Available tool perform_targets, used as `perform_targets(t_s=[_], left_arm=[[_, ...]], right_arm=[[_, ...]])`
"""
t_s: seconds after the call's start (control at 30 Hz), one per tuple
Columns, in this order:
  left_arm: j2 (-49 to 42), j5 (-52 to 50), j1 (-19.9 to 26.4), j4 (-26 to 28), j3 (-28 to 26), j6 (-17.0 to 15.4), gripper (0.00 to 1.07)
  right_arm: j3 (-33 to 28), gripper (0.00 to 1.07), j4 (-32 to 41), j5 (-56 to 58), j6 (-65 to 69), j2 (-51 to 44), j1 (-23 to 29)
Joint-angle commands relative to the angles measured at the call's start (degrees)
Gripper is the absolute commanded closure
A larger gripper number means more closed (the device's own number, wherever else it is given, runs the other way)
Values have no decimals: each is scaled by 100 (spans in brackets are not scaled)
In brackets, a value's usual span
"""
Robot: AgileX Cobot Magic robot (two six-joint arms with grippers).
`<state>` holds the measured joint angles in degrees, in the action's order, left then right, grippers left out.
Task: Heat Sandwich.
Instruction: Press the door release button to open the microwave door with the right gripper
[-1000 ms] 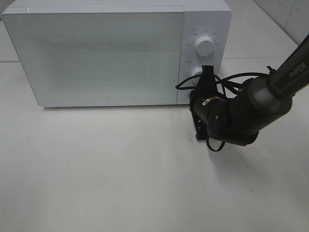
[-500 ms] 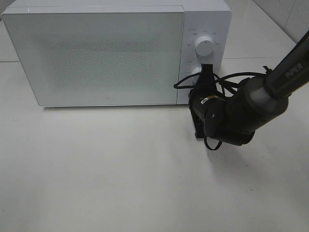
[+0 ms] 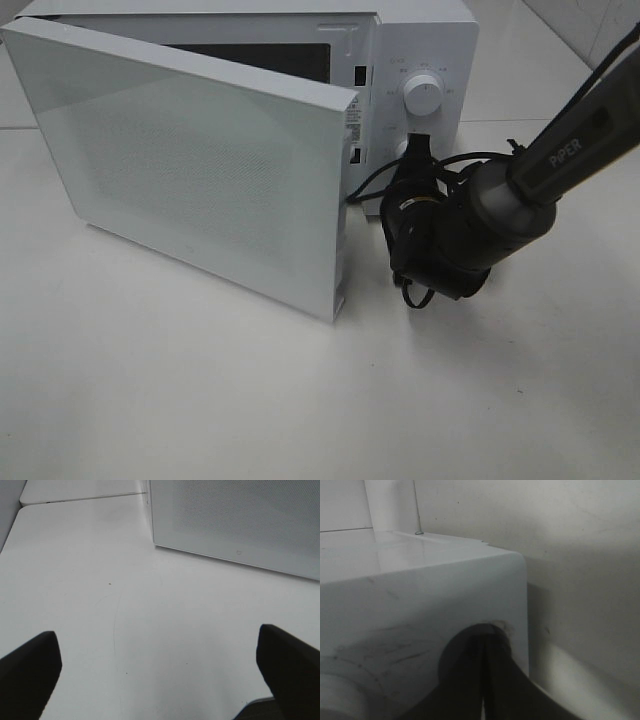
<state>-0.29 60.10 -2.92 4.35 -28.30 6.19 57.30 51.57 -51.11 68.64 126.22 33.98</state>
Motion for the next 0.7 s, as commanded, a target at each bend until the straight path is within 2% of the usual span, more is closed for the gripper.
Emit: perform_targets(t_s=[0.03,0.7], left_arm=[[-86,-69,17,52,11,-40,7],[-86,-69,17,52,11,-40,7]], right_arm=[[619,107,-871,-1387,-109,-69,-269],[590,107,-1037,-630,-132,-74,-246]])
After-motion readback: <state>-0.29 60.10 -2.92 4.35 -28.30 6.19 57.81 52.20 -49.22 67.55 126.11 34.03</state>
